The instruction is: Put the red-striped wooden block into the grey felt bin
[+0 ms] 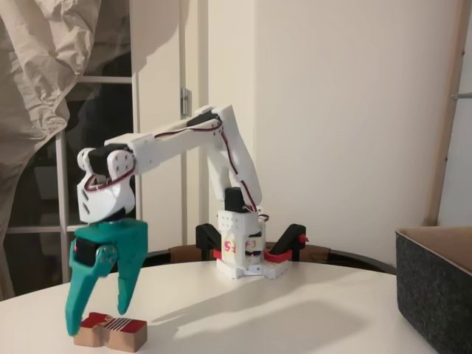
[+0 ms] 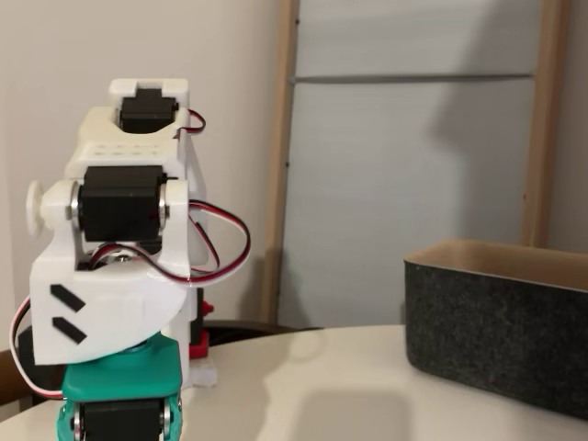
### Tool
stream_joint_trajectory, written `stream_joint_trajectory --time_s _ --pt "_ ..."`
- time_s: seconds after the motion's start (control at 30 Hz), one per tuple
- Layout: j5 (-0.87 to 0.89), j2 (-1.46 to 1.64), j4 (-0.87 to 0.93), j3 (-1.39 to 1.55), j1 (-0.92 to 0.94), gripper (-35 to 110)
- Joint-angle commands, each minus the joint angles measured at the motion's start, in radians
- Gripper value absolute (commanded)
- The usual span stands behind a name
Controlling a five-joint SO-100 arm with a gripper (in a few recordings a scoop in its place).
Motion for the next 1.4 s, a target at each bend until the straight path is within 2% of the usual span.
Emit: stream_joint_trajectory --time_s 0.0,0.8,1.37 --pt "0.005 0.008 0.005 -0.015 0.008 27" --pt "-0.015 -0.094 0.002 -0.014 -0.005 25" --pt "-0.058 -0.121 -0.104 -0.014 -0.021 9"
